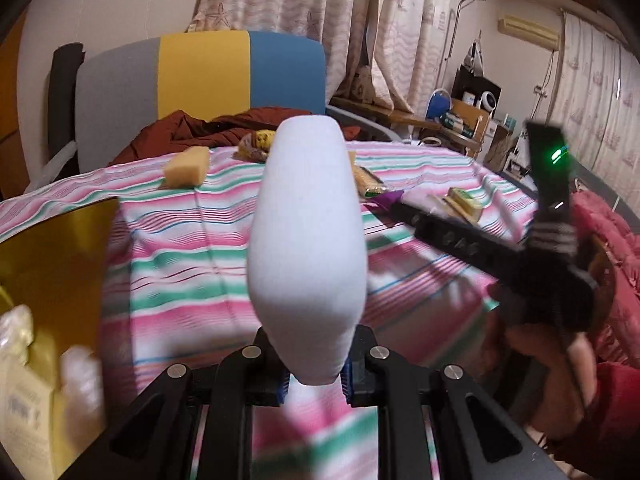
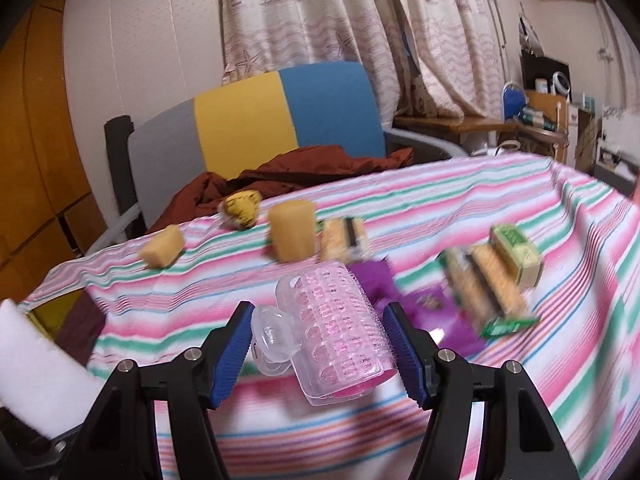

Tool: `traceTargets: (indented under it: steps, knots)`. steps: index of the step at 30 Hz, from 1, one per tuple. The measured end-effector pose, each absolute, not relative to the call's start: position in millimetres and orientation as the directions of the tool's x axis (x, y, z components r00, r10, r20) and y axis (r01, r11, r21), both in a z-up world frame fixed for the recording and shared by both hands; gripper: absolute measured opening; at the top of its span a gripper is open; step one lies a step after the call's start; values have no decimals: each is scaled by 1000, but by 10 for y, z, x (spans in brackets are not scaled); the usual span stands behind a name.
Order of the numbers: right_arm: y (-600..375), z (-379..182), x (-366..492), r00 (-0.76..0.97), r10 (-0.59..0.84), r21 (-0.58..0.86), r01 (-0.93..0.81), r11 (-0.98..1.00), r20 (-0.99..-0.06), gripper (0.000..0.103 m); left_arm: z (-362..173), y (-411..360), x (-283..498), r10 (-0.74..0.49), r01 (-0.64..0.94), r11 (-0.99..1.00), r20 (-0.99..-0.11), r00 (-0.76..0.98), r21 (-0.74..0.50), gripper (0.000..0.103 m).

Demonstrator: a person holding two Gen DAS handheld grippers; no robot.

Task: Organize objects
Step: 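Grasp the white eraser sponge with the left tool while the right tool holds the roller case, then carry the sponge and roller case to the gold tray and release both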

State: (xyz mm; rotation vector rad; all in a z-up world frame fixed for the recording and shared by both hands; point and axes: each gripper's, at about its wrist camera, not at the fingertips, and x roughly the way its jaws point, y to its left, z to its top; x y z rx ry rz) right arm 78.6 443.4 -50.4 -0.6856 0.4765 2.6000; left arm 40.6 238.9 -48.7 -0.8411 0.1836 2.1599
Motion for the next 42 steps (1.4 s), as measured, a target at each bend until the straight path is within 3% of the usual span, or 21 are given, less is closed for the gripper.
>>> traceTargets:
  steps: [5,13,20,23,31,37,39,40,42]
  knots:
    - [4041,-511,749,-822,184,287,-385,-877,-539,66,-303,1876,469,637,-697,-695,-600,-484,-177,18]
    - [3173,-124,731,-886,-61,345,-115,-932,-459,66,-161,871,267,608,-551,-777,-589,-532,-305,18]
    - [2435,1,709,-856,-257,343,101,-934,-448,66,-294,193,-34,554,-402,-831,-637,-536,-383,18]
    - [2183,-41,675,-829,-290,311,149,-939,-478,66,-387,24,-139,524,-348,-851,-676,-518,-393,18]
    - [1855,-251,554,-765,-331,296,191,-936,-552,67,-358,-294,-293,539,-284,-841,-672,-508,-460,18]
    - [1773,-300,501,-745,-341,292,203,-935,-573,67,-471,-302,-380,495,-257,-869,-755,-429,-423,18]
    - [1758,-316,499,-740,-338,294,197,-935,-582,68,-506,-269,-400,477,-261,-878,-780,-406,-402,23]
    - [1757,-310,503,-741,-336,294,193,-936,-582,70,-513,-242,-411,457,-262,-888,-794,-401,-379,31]
    - [1791,-294,527,-750,-345,312,193,-930,-565,79,-515,-221,-407,423,-256,-904,-810,-406,-343,40]
